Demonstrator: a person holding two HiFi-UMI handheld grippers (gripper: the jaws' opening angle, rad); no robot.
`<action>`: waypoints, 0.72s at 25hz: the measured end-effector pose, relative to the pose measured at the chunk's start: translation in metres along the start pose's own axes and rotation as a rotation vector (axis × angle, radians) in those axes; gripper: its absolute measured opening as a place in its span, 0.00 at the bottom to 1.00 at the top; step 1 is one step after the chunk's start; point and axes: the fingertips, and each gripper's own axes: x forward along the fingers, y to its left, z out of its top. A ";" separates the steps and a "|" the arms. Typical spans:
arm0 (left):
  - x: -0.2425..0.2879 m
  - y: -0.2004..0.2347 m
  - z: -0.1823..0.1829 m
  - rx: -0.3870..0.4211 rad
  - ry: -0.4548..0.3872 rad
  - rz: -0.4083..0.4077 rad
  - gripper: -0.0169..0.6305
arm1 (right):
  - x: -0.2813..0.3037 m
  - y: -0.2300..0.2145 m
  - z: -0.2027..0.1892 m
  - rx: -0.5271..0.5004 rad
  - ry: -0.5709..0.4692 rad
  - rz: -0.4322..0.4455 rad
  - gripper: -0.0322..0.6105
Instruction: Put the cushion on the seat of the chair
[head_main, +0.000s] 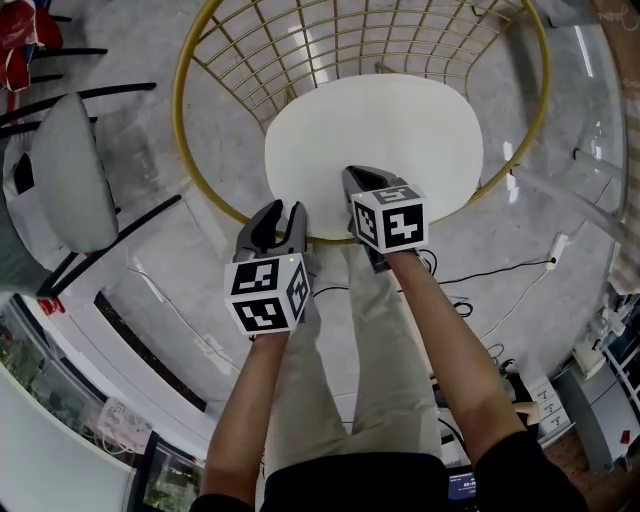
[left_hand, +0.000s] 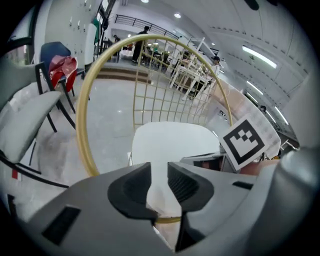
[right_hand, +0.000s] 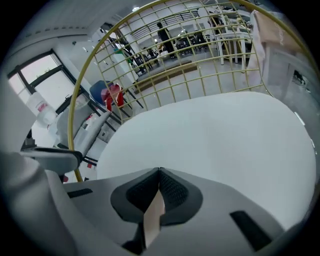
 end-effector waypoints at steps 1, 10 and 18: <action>-0.003 0.003 0.004 0.006 -0.021 0.007 0.16 | 0.000 -0.002 -0.001 0.009 -0.002 0.000 0.08; 0.003 -0.001 0.007 0.013 -0.027 -0.022 0.12 | -0.002 -0.004 0.000 0.046 -0.019 0.012 0.08; -0.001 -0.007 -0.003 0.032 -0.002 -0.050 0.04 | -0.015 -0.003 -0.003 0.076 -0.032 0.022 0.08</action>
